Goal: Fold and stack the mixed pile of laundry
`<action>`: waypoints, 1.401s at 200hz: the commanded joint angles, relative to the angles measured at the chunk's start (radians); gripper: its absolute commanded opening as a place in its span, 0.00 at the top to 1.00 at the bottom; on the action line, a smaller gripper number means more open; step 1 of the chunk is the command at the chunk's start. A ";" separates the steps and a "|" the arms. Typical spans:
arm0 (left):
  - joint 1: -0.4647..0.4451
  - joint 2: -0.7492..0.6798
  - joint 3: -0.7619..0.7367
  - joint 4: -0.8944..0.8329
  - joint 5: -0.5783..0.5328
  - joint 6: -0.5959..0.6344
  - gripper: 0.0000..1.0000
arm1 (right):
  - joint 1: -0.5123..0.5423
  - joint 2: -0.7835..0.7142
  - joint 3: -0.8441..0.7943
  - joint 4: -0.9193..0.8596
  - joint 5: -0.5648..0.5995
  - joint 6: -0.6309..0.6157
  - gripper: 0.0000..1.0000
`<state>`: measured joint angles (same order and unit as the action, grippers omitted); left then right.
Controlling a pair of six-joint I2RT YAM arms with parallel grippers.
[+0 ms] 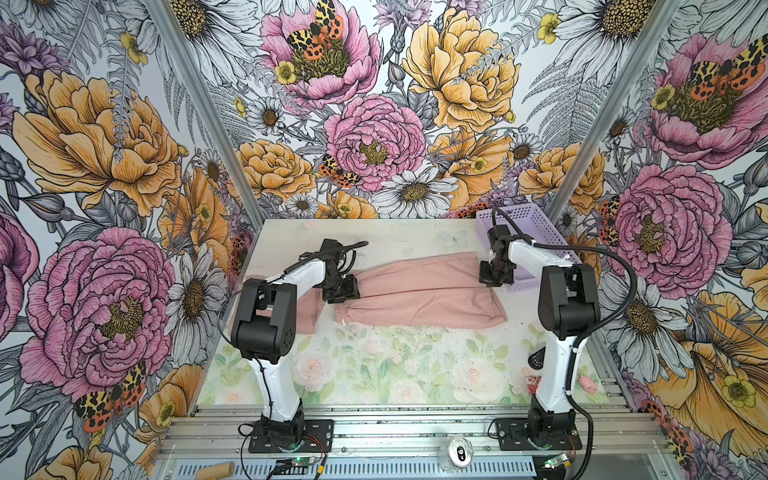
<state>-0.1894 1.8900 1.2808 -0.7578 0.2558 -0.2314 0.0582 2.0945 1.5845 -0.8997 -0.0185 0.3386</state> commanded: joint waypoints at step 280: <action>0.061 -0.036 -0.094 0.131 -0.065 -0.078 0.30 | 0.227 -0.129 0.117 -0.085 -0.075 0.068 0.80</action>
<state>-0.1162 1.8126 1.1683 -0.6380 0.2470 -0.3050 0.2722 1.9476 1.6543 -0.9771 -0.0841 0.3889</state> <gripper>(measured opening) 0.717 0.201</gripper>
